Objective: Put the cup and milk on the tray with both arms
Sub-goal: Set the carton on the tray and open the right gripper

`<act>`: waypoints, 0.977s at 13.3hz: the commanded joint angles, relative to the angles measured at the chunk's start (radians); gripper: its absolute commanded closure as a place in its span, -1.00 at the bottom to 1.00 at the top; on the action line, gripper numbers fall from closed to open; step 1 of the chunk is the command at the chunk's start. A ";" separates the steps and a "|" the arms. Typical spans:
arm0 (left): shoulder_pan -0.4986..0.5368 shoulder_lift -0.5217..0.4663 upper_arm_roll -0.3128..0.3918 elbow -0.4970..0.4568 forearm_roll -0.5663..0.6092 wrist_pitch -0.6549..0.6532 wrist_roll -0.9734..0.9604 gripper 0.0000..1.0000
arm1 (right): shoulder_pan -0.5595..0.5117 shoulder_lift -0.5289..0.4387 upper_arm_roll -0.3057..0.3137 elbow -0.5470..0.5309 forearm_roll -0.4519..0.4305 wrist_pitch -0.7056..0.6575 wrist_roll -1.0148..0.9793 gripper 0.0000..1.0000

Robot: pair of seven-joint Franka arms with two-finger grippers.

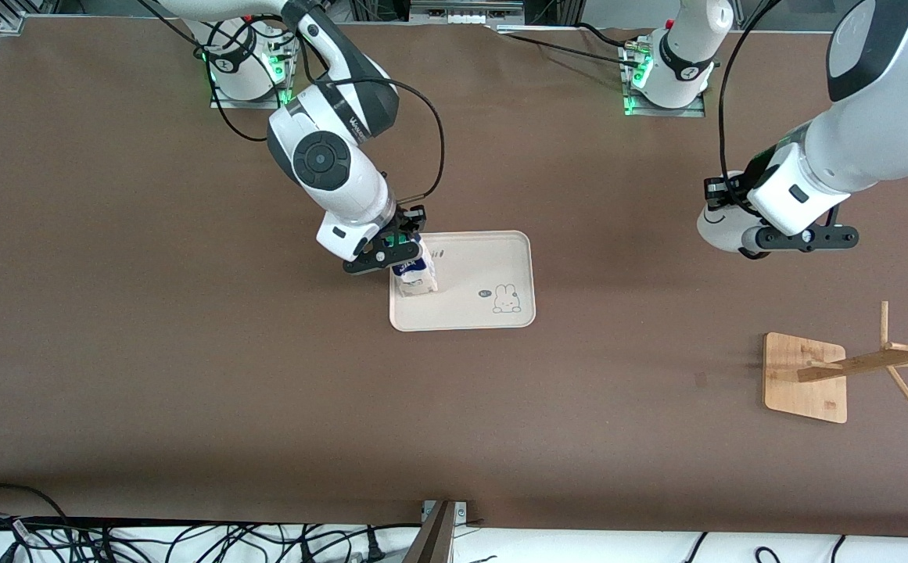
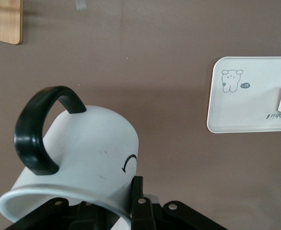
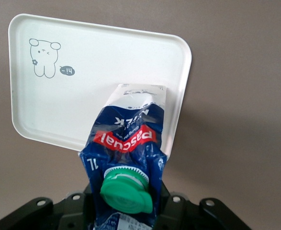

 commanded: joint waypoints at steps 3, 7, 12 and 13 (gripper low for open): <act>-0.017 0.011 -0.011 0.029 -0.013 -0.091 0.004 1.00 | -0.007 0.055 0.009 0.027 0.009 0.037 -0.002 0.07; -0.027 0.011 -0.013 0.029 -0.013 -0.116 0.003 1.00 | -0.007 0.061 0.011 0.029 0.008 0.057 -0.003 -1.00; -0.025 0.013 -0.013 0.029 -0.013 -0.116 0.003 1.00 | -0.003 -0.017 0.001 0.067 -0.008 -0.076 -0.011 -1.00; -0.027 0.013 -0.013 0.030 -0.013 -0.116 0.003 1.00 | -0.004 -0.050 -0.012 0.070 -0.011 -0.104 -0.011 -1.00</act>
